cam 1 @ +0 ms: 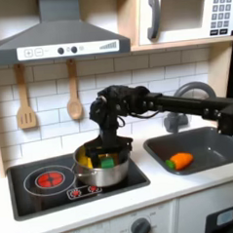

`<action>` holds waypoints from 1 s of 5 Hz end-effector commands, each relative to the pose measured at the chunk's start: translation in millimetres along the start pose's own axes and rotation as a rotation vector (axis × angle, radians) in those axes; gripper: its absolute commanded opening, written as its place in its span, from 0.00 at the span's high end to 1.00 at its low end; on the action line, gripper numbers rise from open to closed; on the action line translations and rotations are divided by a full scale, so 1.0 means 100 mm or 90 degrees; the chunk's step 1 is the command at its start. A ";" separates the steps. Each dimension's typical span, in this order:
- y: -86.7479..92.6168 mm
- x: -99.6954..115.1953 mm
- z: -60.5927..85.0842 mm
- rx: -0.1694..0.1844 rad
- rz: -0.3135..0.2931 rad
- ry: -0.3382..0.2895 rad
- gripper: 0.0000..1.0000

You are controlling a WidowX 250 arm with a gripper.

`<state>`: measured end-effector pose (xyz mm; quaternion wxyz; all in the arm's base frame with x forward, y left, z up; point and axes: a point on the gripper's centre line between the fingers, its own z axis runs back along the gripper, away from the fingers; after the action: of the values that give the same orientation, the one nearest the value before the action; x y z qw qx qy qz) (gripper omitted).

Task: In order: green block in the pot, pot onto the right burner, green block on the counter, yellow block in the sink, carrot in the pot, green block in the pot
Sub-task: 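Take the green block out of the pot and put it on the counter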

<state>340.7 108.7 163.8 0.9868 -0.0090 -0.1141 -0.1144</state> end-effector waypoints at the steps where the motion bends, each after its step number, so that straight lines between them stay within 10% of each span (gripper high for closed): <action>1: 0.00 0.02 -0.07 0.002 0.018 0.005 1.00; 5: -0.06 0.14 0.16 0.011 0.027 -0.021 1.00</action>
<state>350.4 98.6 181.0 0.9871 -0.0065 -0.1299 -0.0931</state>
